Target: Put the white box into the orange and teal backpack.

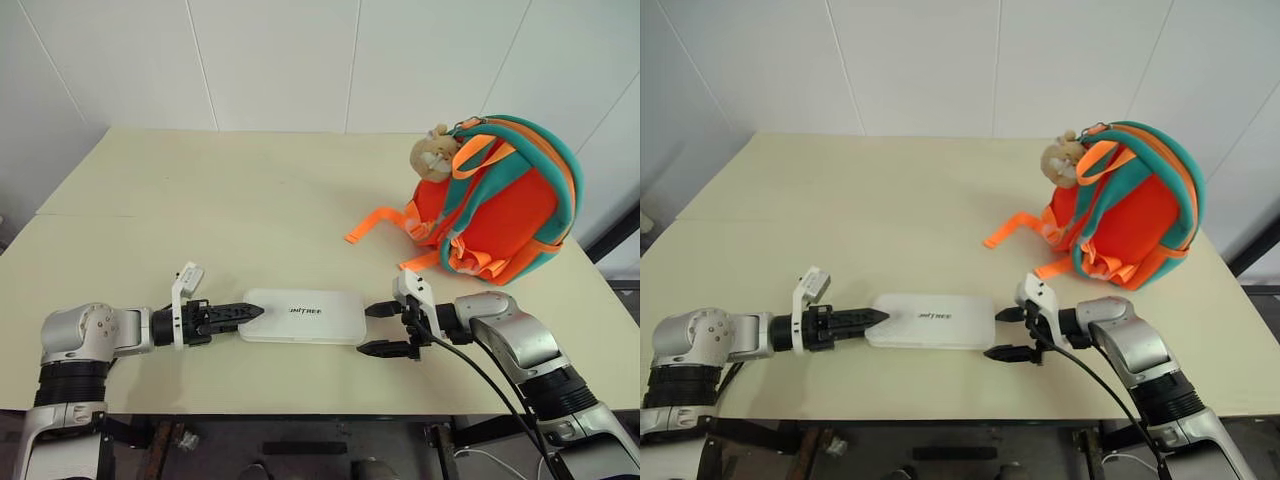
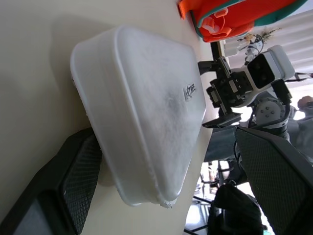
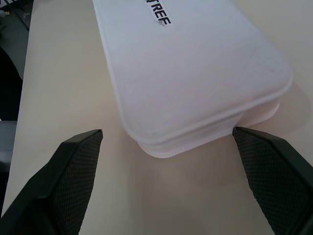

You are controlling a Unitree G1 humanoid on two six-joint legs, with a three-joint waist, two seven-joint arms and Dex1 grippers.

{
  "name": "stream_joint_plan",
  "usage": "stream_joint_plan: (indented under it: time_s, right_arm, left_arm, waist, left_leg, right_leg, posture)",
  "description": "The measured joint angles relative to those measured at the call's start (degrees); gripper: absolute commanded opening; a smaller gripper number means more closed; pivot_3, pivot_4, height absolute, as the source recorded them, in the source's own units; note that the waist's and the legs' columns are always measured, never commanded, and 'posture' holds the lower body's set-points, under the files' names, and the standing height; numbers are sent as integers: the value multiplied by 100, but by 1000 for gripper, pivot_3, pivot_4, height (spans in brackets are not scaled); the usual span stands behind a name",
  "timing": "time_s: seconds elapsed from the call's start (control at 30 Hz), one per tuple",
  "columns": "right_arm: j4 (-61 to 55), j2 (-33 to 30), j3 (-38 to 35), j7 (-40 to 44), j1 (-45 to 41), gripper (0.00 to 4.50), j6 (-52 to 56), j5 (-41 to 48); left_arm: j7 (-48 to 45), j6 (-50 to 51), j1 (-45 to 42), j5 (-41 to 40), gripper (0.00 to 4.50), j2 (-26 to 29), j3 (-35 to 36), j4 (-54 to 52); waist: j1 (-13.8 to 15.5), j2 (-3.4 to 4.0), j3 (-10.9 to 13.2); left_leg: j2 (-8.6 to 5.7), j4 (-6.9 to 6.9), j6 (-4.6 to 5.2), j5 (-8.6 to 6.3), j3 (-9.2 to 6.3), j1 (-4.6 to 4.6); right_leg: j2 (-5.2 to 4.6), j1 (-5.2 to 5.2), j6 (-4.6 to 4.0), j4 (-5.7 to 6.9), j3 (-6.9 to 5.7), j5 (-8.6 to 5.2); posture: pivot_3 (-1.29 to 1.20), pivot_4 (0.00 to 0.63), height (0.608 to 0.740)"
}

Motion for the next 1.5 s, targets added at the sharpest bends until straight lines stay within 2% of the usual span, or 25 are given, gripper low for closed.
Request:
stream_joint_plan:
  time_s: [0.33,0.67,1.1,1.2,1.43,1.5]
  right_arm:
    - [16,69,-15,-166,61,4500,-193,-81]
    - [-113,-109,-101,-205,416,4500,-567,-189]
    - [-768,-318,-475,-506,1085,4500,-455,-140]
    - [-957,-338,-588,-599,1263,4500,-354,-87]
    - [-1759,-336,-1204,-1137,2051,4500,107,309]
    - [-2006,-327,-1406,-1330,2192,4500,205,418]
  left_arm:
    - [152,209,-86,-103,4462,-282,12,9]
    - [191,325,-514,-98,4462,-442,-114,691]
    - [-235,293,-1044,-37,4462,-540,-966,1278]
    - [-287,211,-1121,20,3926,-599,-1037,1407]
    - [-218,78,-1139,159,1713,-777,-1003,1592]
    - [-263,53,-1088,138,1340,-798,-966,1559]
  waist:
    - [-3,0,0]
    - [20,-1,-1]
    - [114,-1,-2]
    - [151,-1,-2]
    - [143,0,-2]
    - [143,0,-3]
  left_leg:
    - [0,1,-2,1,-1,0]
    - [-4,24,-1,0,-6,2]
    - [-5,27,0,0,-9,2]
    - [-6,28,0,0,-9,1]
    - [-6,25,1,-1,-9,0]
    - [-7,26,1,-1,-9,0]
  right_leg:
    - [0,0,1,1,0,1]
    - [-1,17,11,0,-2,7]
    - [-1,19,12,-3,-2,7]
    - [-1,19,12,-3,-2,7]
    - [-1,17,11,-4,-2,7]
    - [-1,18,11,-5,-2,7]
  posture:
    - [0,150,740]
    - [0,150,740]
    - [0,150,740]
    - [0,150,740]
    - [0,150,740]
    - [0,150,740]
